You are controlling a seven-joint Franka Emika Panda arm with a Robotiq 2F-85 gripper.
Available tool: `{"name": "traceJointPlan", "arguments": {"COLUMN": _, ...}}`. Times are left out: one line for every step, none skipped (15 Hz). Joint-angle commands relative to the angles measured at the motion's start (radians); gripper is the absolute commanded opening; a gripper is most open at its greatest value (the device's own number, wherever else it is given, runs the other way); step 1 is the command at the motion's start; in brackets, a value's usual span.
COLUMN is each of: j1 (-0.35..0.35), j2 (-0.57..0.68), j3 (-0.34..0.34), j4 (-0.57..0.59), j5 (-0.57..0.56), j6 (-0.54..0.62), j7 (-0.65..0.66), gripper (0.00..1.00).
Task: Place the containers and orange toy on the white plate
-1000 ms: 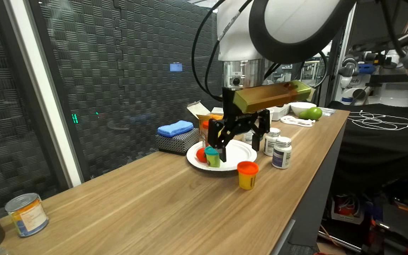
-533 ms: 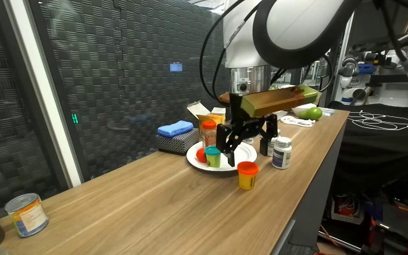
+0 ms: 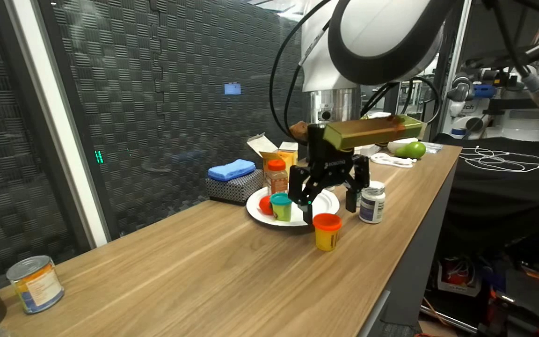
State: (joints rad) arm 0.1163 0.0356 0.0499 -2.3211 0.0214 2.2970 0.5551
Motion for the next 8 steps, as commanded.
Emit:
{"name": "traceJointPlan", "arguments": {"j1": -0.016, "j2": 0.014, "j3": 0.006, "j4": 0.015, "j5": 0.039, "j6": -0.017, "j7": -0.049, "gripper": 1.0}}
{"name": "traceJointPlan", "arguments": {"j1": -0.018, "j2": 0.021, "j3": 0.005, "j4": 0.018, "j5": 0.04, "j6": -0.018, "j7": -0.052, "gripper": 1.0}}
{"name": "traceJointPlan", "arguments": {"j1": -0.018, "j2": 0.029, "j3": 0.005, "j4": 0.021, "j5": 0.042, "j6": -0.017, "j7": -0.057, "gripper": 1.0}}
{"name": "traceJointPlan", "arguments": {"j1": -0.019, "j2": 0.039, "j3": 0.005, "j4": 0.024, "j5": 0.043, "j6": -0.009, "j7": -0.061, "gripper": 1.0}}
{"name": "traceJointPlan", "arguments": {"j1": -0.02, "j2": 0.047, "j3": 0.004, "j4": 0.027, "j5": 0.042, "j6": -0.007, "j7": -0.063, "gripper": 1.0}}
{"name": "traceJointPlan", "arguments": {"j1": -0.02, "j2": 0.053, "j3": 0.004, "j4": 0.03, "j5": 0.041, "j6": -0.004, "j7": -0.063, "gripper": 1.0}}
{"name": "traceJointPlan", "arguments": {"j1": -0.019, "j2": 0.059, "j3": 0.003, "j4": 0.033, "j5": 0.038, "j6": -0.001, "j7": -0.061, "gripper": 1.0}}
{"name": "traceJointPlan", "arguments": {"j1": -0.018, "j2": 0.061, "j3": 0.003, "j4": 0.034, "j5": 0.036, "j6": 0.003, "j7": -0.059, "gripper": 0.98}}
